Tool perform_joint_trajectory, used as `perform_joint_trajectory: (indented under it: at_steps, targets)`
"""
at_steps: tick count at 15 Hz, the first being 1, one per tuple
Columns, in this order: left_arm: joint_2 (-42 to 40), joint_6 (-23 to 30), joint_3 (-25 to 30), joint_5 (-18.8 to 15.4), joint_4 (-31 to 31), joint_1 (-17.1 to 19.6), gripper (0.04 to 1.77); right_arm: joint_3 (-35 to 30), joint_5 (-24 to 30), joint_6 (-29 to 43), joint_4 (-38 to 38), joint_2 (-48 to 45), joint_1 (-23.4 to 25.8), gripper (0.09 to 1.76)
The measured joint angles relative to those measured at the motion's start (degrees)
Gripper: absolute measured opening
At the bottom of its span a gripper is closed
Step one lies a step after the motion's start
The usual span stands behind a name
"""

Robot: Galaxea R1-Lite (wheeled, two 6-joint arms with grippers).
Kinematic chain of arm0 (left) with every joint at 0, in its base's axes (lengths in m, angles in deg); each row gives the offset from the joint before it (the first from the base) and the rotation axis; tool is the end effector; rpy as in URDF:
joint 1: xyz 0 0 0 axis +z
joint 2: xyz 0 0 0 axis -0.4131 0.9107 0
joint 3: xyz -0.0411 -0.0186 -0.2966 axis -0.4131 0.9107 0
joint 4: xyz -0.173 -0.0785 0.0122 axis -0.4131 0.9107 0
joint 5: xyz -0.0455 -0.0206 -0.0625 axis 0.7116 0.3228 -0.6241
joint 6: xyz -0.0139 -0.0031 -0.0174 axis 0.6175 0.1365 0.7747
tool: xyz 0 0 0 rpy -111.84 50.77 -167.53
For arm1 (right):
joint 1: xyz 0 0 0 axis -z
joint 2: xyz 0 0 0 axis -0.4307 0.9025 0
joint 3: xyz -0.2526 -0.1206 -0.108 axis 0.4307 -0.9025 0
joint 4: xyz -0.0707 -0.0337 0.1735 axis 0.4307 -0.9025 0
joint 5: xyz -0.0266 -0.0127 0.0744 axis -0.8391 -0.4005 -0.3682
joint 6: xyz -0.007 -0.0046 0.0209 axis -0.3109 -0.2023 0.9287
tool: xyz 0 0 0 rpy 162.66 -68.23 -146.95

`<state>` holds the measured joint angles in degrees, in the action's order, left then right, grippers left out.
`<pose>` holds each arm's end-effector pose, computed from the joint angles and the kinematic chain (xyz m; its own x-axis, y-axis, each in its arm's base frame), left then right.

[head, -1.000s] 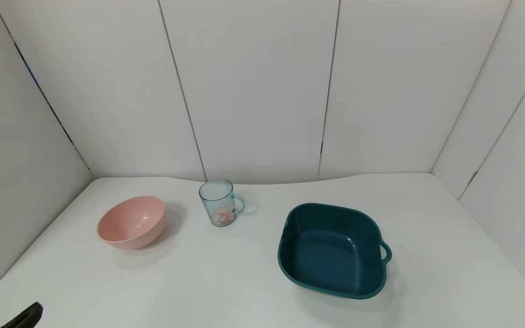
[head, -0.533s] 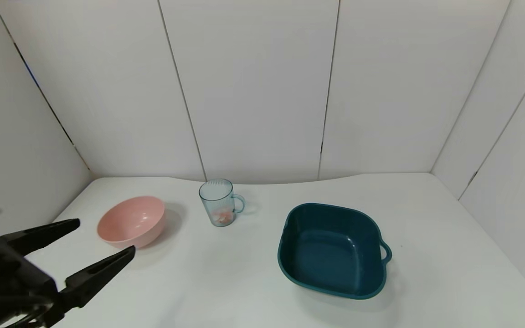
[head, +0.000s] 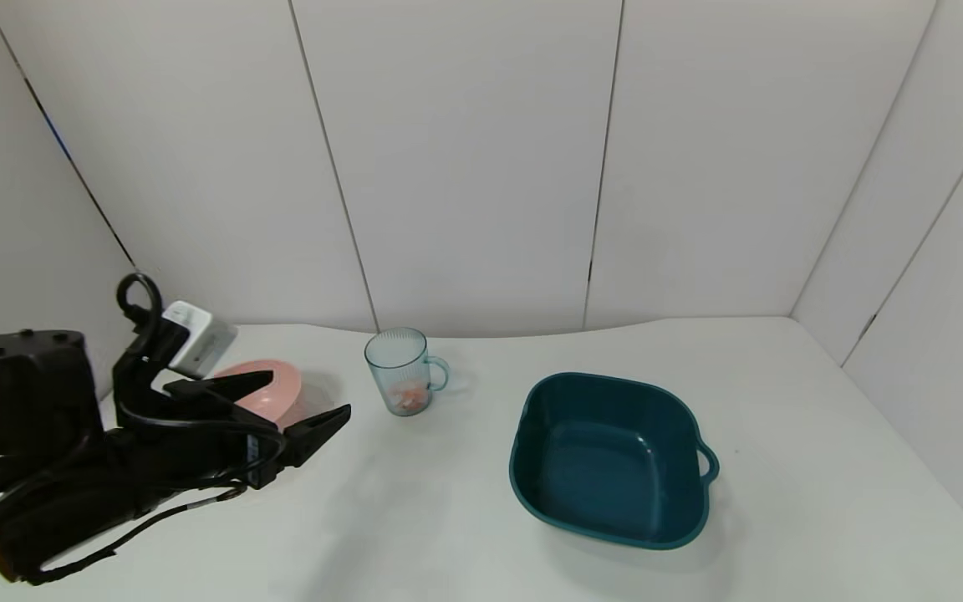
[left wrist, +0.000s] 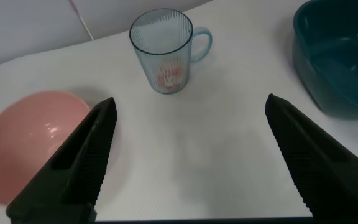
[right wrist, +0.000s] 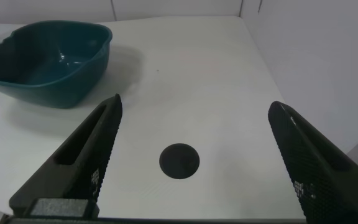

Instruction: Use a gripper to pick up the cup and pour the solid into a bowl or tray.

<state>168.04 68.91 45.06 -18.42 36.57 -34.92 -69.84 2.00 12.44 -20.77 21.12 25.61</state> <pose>0.2274 -0.0465 0.1535 0.8821 -0.3563 -0.3080 0.3979 0.9137 0.0824 -0.0227 -0.0003 0.0753 0.9999 -0.0155 -0.0023 0.0155 0.9992 0.0367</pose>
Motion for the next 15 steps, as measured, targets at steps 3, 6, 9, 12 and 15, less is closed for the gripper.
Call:
perform_joint_trajectory:
  at_steps: [3,6,9,12,15]
  targets:
    - [8.9,0.2,-0.3,1.3,-6.7,-0.3,1.72,0.0,0.0,0.0,0.0,0.0,0.0,1.71]
    - [17.1,1.4,-0.6,3.1,-14.9,-1.0,1.72,0.0,0.0,0.0,0.0,0.0,0.0,1.71]
    - [24.0,1.9,-1.7,3.5,-20.2,-1.4,1.72,0.0,0.0,0.0,0.0,0.0,0.0,1.71]
    - [28.3,1.9,-3.7,2.8,-20.7,-1.4,1.72,0.0,0.0,0.0,0.0,0.0,0.0,1.71]
    - [31.5,2.8,-5.6,2.8,-21.7,-1.4,1.72,0.0,0.0,0.0,0.0,0.0,0.0,1.71]
